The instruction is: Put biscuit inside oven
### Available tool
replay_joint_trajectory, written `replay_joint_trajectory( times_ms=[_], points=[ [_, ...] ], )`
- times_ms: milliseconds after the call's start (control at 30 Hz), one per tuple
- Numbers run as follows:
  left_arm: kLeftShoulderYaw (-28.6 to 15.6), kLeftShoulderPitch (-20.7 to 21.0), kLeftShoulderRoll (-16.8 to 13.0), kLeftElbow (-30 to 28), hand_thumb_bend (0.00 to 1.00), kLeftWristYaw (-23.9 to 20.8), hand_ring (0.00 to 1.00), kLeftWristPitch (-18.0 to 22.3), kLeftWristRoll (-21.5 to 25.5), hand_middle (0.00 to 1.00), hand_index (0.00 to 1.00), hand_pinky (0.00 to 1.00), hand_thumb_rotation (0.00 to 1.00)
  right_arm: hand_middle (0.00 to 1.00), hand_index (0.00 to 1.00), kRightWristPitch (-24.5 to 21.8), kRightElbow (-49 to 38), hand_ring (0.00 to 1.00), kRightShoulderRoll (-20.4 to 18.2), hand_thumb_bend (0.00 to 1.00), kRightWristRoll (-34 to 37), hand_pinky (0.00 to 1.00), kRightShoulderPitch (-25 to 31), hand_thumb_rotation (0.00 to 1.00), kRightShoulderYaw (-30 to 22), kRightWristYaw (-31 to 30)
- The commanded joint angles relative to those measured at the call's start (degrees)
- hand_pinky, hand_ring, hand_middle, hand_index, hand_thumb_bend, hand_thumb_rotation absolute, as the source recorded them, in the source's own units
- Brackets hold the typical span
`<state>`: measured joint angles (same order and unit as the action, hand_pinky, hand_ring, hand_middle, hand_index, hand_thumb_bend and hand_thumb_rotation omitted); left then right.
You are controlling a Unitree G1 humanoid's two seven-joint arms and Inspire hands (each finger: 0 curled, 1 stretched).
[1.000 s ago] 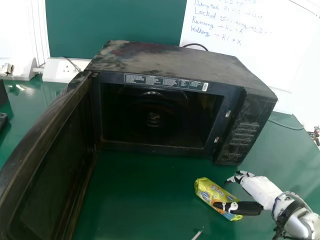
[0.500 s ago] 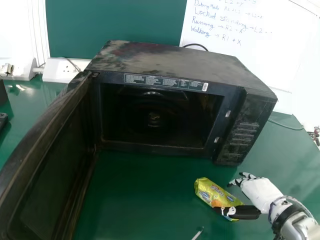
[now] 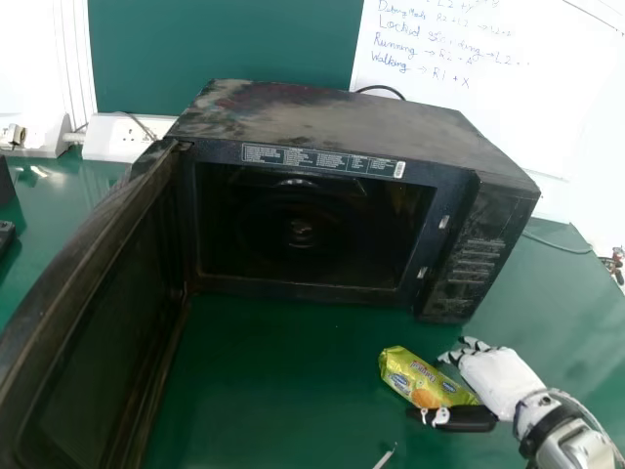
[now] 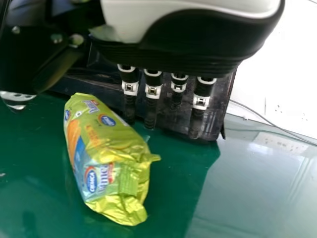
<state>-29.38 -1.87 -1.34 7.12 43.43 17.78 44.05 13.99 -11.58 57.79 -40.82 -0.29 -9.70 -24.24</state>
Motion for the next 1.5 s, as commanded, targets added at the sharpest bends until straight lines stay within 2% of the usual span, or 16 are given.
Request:
replay_joint_trajectory(
  times_ms=[0, 500, 600, 733, 967, 1467],
  points=[
    [0.8, -1.02, 0.62, 0.17, 0.94, -0.06, 0.95, 0.58, -0.22, 0.97, 0.92, 0.95, 0.7, 0.84, 0.83, -0.26, 0.85, 0.79, -0.56, 1.0, 0.22, 0.71, -1.56, 0.41, 1.08, 0.55],
    [1.32, -2.12, 0.75, -0.69, 0.93, -0.47, 0.95, 0.63, 0.21, 0.96, 0.93, 0.95, 0.69, 0.84, 0.83, -0.68, 3.24, 0.8, -0.65, 1.0, 0.08, 0.73, -6.66, 0.42, 5.68, -0.21],
    [1.3, -2.27, 0.55, -0.87, 0.93, -0.26, 0.95, 0.51, 0.46, 0.96, 0.93, 0.95, 0.69, 0.84, 0.83, 0.3, 4.88, 0.79, -0.7, 1.0, 0.33, 0.74, -7.35, 0.41, 6.0, 1.03],
    [1.21, -2.63, 0.4, -1.49, 0.93, -0.42, 0.94, -0.02, 0.9, 0.96, 0.92, 0.94, 0.7, 0.83, 0.81, 1.89, 7.48, 0.78, -1.01, 1.0, 0.44, 0.7, -8.35, 0.39, 6.57, 2.69],
    [1.03, -2.84, -0.05, -1.44, 0.92, 0.27, 0.95, -0.25, 1.59, 0.96, 0.93, 0.95, 0.69, 0.84, 0.82, 2.5, 9.47, 0.79, -1.03, 1.0, 1.44, 0.71, -8.84, 0.37, 7.28, 2.5],
    [1.17, -3.5, -0.1, -2.23, 0.93, -0.3, 0.95, -0.59, 1.4, 0.96, 0.92, 0.96, 0.7, 0.83, 0.81, 3.92, 12.77, 0.79, -1.28, 1.0, -0.31, 0.71, -8.53, 0.37, 9.01, 6.41]
  ],
)
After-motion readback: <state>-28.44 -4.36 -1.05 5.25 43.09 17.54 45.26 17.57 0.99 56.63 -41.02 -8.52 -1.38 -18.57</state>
